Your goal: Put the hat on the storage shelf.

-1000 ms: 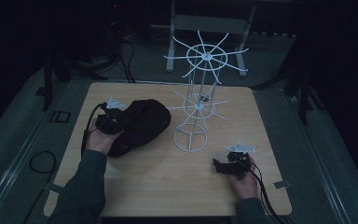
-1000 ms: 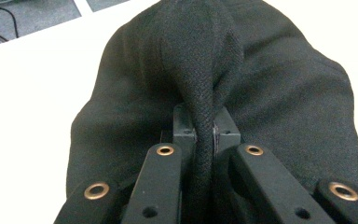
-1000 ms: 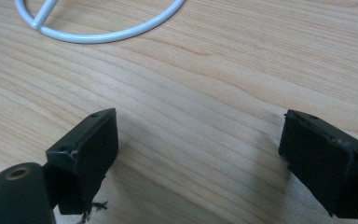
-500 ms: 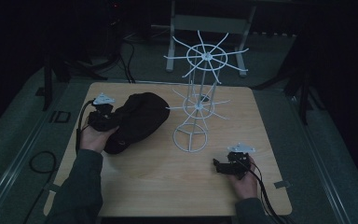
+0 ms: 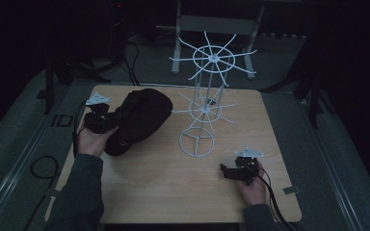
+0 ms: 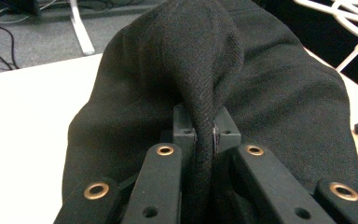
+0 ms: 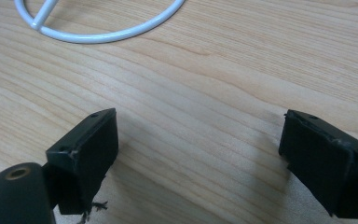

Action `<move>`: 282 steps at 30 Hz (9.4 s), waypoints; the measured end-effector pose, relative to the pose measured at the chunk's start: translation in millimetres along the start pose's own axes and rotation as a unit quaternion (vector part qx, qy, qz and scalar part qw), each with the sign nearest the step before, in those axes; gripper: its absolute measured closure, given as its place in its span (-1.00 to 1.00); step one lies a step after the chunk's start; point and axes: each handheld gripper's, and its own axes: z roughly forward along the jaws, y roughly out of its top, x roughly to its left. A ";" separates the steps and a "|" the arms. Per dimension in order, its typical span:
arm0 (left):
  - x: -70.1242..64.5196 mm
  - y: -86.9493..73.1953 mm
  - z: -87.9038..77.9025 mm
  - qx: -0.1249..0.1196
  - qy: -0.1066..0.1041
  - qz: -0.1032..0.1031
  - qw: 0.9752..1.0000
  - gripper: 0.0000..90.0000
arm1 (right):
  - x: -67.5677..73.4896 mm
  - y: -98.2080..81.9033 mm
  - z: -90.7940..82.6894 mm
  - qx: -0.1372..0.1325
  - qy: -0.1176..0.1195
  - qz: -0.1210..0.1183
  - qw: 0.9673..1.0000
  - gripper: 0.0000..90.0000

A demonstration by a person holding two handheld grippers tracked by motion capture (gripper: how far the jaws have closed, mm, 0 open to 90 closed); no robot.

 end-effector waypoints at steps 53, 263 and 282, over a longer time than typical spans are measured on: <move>-12.3 30.1 -43.3 -0.072 -0.050 0.003 0.996 0.88 | -0.1 0.2 0.2 0.000 0.000 -0.001 1.000 -0.74; -52.8 71.4 -31.4 -0.109 -0.179 0.029 0.977 0.12 | 0.1 0.3 0.4 -0.001 -0.001 0.000 1.000 -0.74; -24.1 56.2 -45.6 -0.137 -0.166 -0.008 0.977 -0.02 | 0.2 0.3 0.4 -0.001 -0.001 0.001 1.000 -0.74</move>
